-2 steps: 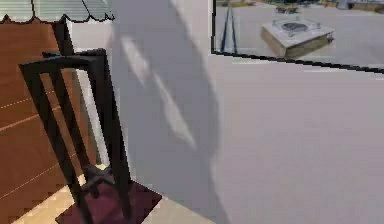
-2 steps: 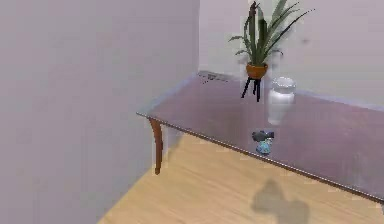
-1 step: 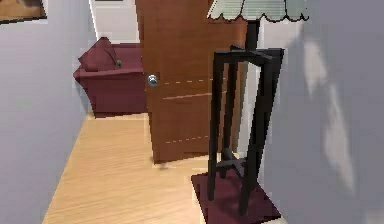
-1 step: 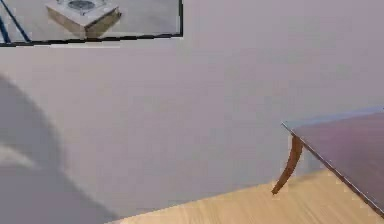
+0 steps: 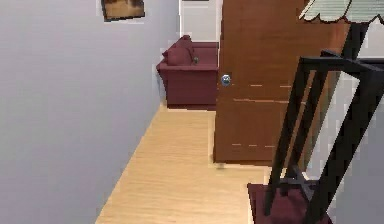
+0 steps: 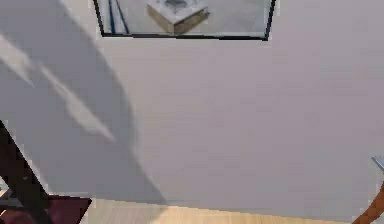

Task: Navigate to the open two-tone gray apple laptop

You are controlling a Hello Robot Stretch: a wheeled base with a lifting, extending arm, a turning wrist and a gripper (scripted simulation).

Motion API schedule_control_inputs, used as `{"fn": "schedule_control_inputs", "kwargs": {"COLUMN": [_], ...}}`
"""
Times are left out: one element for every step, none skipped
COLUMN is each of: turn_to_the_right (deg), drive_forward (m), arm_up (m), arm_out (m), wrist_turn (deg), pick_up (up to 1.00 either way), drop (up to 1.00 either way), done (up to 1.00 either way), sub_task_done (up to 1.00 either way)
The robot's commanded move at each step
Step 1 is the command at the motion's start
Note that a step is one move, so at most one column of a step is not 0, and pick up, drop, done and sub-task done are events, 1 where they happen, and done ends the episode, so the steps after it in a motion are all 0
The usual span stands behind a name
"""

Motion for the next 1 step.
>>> {"fn": "schedule_control_inputs", "kwargs": {"turn_to_the_right": [0.0], "drive_forward": [0.35], "arm_up": [0.0], "arm_out": [0.0], "wrist_turn": [0.0], "pick_up": [0.0], "drop": [0.0], "done": [0.0], "sub_task_done": [0.0]}}
